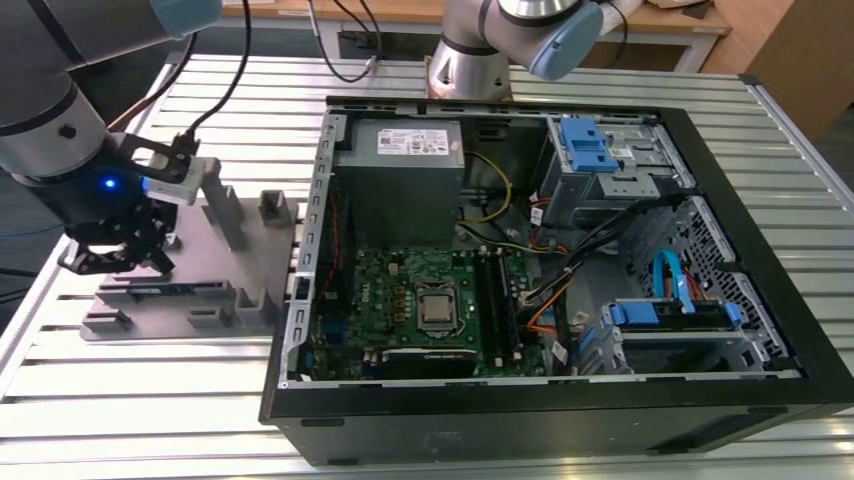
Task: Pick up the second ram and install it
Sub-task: 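Pick up the second ram and move it above second insertion slot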
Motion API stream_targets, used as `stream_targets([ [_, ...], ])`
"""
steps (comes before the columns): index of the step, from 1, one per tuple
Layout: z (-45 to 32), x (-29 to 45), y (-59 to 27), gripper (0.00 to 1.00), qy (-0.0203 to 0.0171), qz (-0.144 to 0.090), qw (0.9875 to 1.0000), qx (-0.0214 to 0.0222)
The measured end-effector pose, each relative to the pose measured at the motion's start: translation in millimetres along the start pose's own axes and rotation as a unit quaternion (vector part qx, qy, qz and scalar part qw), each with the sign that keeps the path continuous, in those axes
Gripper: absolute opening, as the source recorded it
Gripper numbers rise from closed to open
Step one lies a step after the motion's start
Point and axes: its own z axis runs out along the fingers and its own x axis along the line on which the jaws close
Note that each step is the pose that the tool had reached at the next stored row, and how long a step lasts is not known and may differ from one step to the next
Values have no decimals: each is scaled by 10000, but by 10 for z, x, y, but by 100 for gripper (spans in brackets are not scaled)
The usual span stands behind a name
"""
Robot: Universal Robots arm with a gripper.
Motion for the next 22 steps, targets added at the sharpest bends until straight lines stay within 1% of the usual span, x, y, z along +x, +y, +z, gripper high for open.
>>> stream_targets([
  [5, 0, 0, 0, 11, -6, -281, 9996, -10],
  [10, 1, 0, 0, 11, -12, -525, 9986, -18],
  [13, 1, 0, 0, 11, -15, -678, 9977, -24],
  [22, 2, 0, 0, 11, -24, -1094, 9940, -38],
])
